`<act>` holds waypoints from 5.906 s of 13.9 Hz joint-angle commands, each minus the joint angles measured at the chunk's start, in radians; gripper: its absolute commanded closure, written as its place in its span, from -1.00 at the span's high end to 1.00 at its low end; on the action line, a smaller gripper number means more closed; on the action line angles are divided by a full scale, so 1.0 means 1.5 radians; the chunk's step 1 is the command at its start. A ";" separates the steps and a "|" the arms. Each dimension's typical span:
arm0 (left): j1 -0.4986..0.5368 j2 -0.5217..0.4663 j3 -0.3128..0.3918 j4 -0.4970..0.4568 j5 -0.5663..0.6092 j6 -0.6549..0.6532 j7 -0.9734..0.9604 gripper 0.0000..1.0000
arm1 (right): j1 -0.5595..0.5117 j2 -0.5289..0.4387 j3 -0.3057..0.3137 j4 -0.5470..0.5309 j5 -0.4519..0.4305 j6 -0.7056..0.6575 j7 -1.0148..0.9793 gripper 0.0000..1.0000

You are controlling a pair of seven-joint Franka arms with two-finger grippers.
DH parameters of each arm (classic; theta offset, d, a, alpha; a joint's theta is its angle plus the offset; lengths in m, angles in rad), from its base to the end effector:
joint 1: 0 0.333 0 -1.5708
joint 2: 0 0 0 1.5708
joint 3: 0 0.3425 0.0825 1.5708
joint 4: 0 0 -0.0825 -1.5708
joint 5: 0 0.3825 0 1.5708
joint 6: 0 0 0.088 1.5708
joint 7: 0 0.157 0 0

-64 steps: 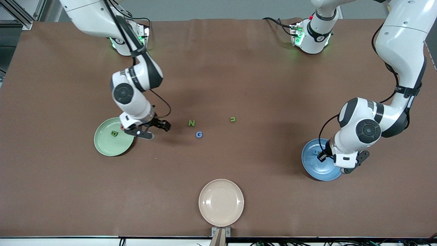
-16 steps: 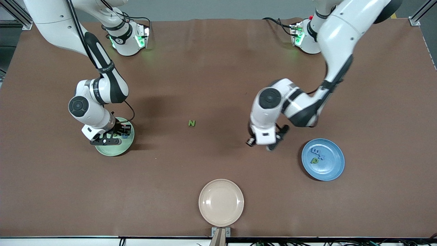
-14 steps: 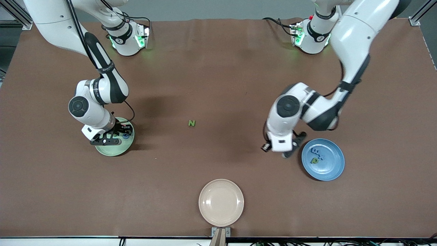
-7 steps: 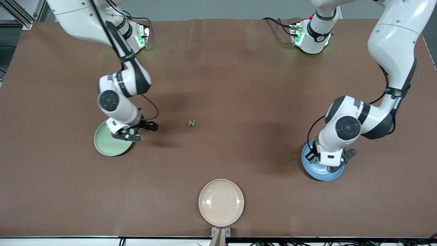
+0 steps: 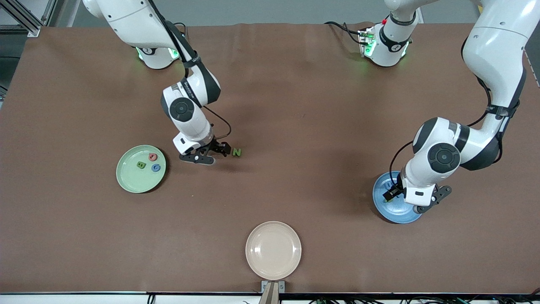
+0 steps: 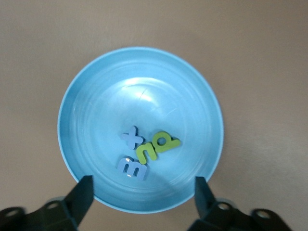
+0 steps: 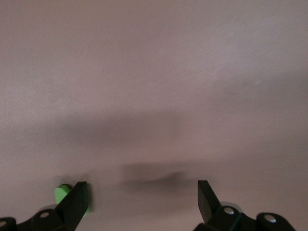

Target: Sort upper and lower case letters into plates

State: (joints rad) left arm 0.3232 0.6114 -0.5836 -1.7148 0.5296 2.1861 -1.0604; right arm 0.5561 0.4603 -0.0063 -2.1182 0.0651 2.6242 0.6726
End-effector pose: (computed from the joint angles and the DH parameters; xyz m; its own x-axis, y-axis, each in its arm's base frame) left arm 0.6723 -0.1031 0.2508 0.8425 0.5330 0.0783 0.5379 -0.8402 -0.0684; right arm 0.5074 0.3110 0.1710 0.9840 -0.1774 0.0152 -0.1763 -0.9829 -0.0529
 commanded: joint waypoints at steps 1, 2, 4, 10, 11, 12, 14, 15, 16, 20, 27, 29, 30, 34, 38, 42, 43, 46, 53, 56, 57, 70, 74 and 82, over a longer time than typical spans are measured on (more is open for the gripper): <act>0.007 -0.030 -0.046 0.016 0.010 -0.013 0.019 0.99 | 0.036 0.041 -0.006 0.050 0.012 0.002 0.066 0.99; 0.007 -0.036 -0.061 0.034 0.010 -0.036 0.048 0.99 | 0.052 0.049 -0.007 0.060 0.012 0.002 0.077 0.96; 0.001 -0.035 -0.079 0.119 0.001 -0.113 0.139 0.99 | 0.074 0.061 -0.007 0.073 0.011 0.002 0.108 0.89; 0.023 -0.085 -0.109 0.214 -0.004 -0.259 0.358 1.00 | 0.088 0.078 -0.009 0.084 0.010 0.005 0.123 0.24; 0.031 -0.104 -0.109 0.213 -0.031 -0.271 0.381 1.00 | 0.088 0.078 -0.009 0.084 0.007 0.004 0.123 -0.03; 0.045 -0.120 -0.108 0.213 -0.060 -0.290 0.425 1.00 | 0.088 0.077 -0.010 0.084 0.003 0.004 0.122 -0.41; 0.068 -0.153 -0.118 0.213 -0.092 -0.295 0.477 1.00 | 0.082 0.077 -0.012 0.083 0.002 0.004 0.122 -0.98; 0.074 -0.160 -0.120 0.214 -0.101 -0.313 0.479 1.00 | 0.077 0.076 -0.013 0.083 0.001 0.002 0.119 -1.00; 0.090 -0.172 -0.118 0.214 -0.138 -0.334 0.480 1.00 | 0.071 0.072 -0.014 0.084 0.001 -0.003 0.112 -1.00; 0.017 -0.263 -0.007 0.206 -0.207 -0.405 0.559 1.00 | 0.002 -0.002 -0.023 0.075 -0.002 -0.106 -0.020 -1.00; -0.163 -0.409 0.263 0.131 -0.360 -0.466 0.656 1.00 | -0.164 -0.055 -0.093 0.039 -0.006 -0.152 -0.443 -1.00; -0.167 -0.433 0.267 0.112 -0.360 -0.466 0.657 1.00 | -0.216 -0.049 -0.092 0.037 -0.005 -0.123 -0.529 -1.00; -0.168 -0.437 0.267 0.110 -0.360 -0.466 0.655 1.00 | -0.233 -0.044 -0.092 0.035 -0.005 -0.106 -0.557 -1.00; -0.170 -0.443 0.266 0.107 -0.356 -0.461 0.649 1.00 | -0.259 -0.024 -0.091 0.005 -0.005 -0.052 -0.590 -0.96; -0.168 -0.431 0.266 0.107 -0.355 -0.448 0.650 1.00 | -0.262 -0.014 -0.091 0.007 -0.004 -0.055 -0.590 1.00; -0.169 -0.430 0.267 0.106 -0.351 -0.445 0.650 1.00 | -0.262 -0.030 -0.091 0.013 -0.003 -0.072 -0.576 1.00; -0.168 -0.430 0.266 0.102 -0.350 -0.445 0.650 1.00 | -0.266 -0.051 -0.093 0.014 -0.003 -0.091 -0.568 1.00; -0.166 -0.428 0.266 0.103 -0.350 -0.445 0.650 1.00 | -0.287 -0.122 -0.100 0.057 -0.006 -0.212 -0.557 1.00; -0.168 -0.426 0.263 0.104 -0.350 -0.435 0.653 1.00 | -0.296 -0.138 -0.141 0.362 -0.044 -0.627 -0.558 1.00; -0.167 -0.426 0.264 0.105 -0.350 -0.440 0.652 1.00 | -0.299 -0.132 -0.146 0.430 -0.045 -0.656 -0.558 1.00; -0.168 -0.423 0.264 0.107 -0.350 -0.436 0.650 1.00 | -0.300 -0.129 -0.146 0.461 -0.045 -0.683 -0.557 1.00; -0.168 -0.416 0.264 0.108 -0.350 -0.428 0.647 1.00 | -0.303 -0.180 -0.144 0.477 -0.031 -0.777 -0.558 1.00; -0.169 -0.416 0.260 0.108 -0.351 -0.427 0.645 1.00 | -0.309 -0.227 -0.140 0.427 -0.035 -0.761 -0.558 1.00; -0.167 -0.416 0.259 0.107 -0.357 -0.427 0.655 1.00 | -0.380 -0.287 -0.055 0.388 -0.051 -0.758 -0.560 1.00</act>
State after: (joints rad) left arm 0.0725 -0.0099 -0.1943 -1.5543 0.0043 1.5389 -0.0888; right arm 0.0163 0.0780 -0.1311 -1.4828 0.0128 1.4695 -0.1686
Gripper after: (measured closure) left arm 0.000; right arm 0.000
